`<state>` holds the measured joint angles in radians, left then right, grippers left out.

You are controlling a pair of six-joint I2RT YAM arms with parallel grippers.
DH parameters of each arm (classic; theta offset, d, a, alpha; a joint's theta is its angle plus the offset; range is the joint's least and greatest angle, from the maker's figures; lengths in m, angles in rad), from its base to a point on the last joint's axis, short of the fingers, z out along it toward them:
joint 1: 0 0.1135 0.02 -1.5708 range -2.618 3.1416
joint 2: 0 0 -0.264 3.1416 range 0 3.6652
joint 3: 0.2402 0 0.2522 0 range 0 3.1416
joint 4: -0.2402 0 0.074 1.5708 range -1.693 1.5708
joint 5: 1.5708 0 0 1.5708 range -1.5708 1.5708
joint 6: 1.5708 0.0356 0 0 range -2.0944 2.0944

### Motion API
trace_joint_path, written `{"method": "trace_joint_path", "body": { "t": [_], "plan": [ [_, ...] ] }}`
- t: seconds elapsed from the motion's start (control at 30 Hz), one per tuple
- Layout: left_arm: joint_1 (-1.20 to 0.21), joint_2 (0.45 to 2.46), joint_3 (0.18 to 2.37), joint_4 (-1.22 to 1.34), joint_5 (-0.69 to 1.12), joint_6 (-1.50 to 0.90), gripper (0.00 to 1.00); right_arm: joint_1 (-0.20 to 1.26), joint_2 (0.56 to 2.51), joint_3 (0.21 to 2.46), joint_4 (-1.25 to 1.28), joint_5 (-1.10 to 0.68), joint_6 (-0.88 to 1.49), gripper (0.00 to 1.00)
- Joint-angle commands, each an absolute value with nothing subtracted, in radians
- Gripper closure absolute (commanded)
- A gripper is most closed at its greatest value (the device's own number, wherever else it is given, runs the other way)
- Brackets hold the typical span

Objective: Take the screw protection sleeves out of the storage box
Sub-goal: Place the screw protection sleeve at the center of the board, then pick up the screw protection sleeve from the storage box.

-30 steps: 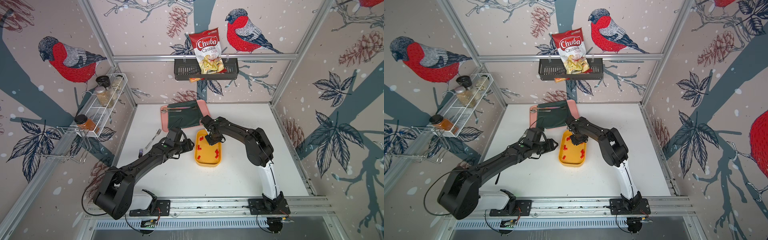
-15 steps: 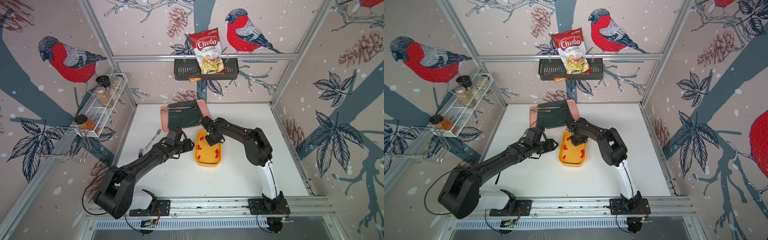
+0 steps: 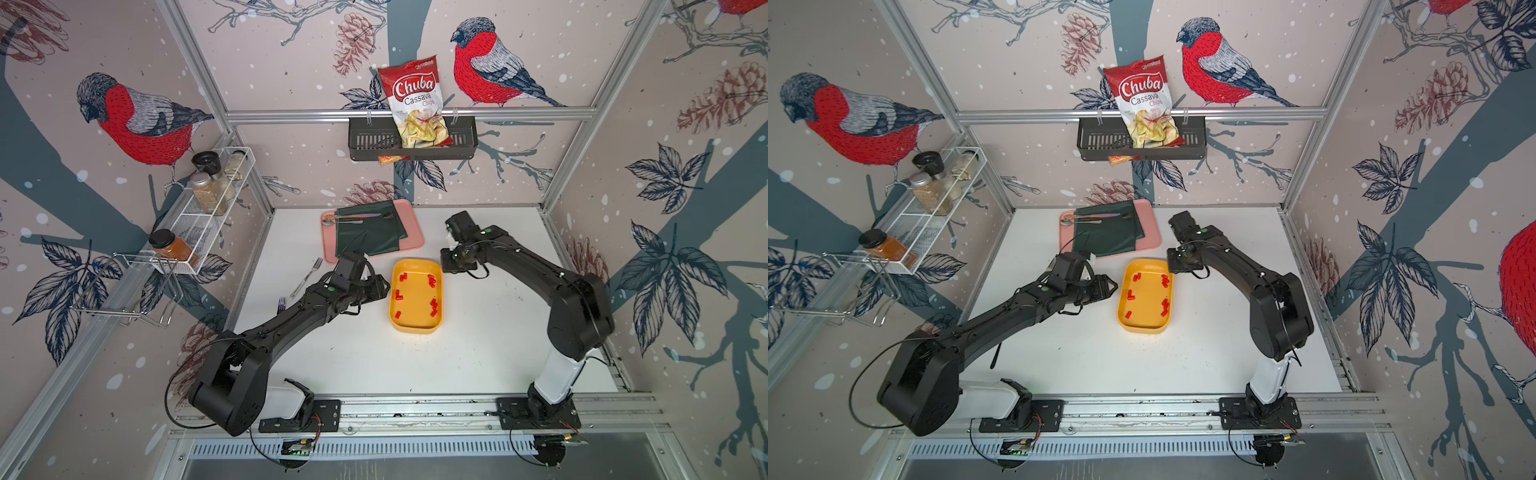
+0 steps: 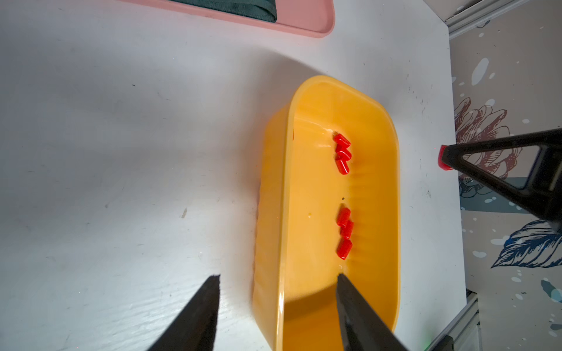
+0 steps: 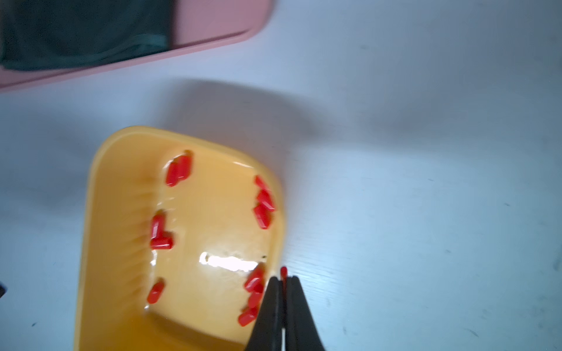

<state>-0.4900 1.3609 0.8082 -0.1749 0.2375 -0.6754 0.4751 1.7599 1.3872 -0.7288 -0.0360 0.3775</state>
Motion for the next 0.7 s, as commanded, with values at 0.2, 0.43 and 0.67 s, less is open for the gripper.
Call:
{"method": "trace_joint_path", "body": {
  "t": [0.2, 0.43, 0.67],
  "plan": [
    [-0.492, 1.359, 0.823, -0.175, 0.271, -0.656, 0.38, 0.373, 1.809, 1.214, -0.611, -0.025, 0.401, 0.96],
    [-0.492, 1.342, 0.815, -0.166, 0.275, -0.671, 0.38, 0.362, 1.850, 1.174, -0.583, 0.012, 0.391, 0.70],
    [-0.492, 1.323, 0.809, -0.177, 0.262, -0.669, 0.38, 0.381, 1.764, 1.260, -0.655, 0.023, 0.406, 0.56]
  ]
}}
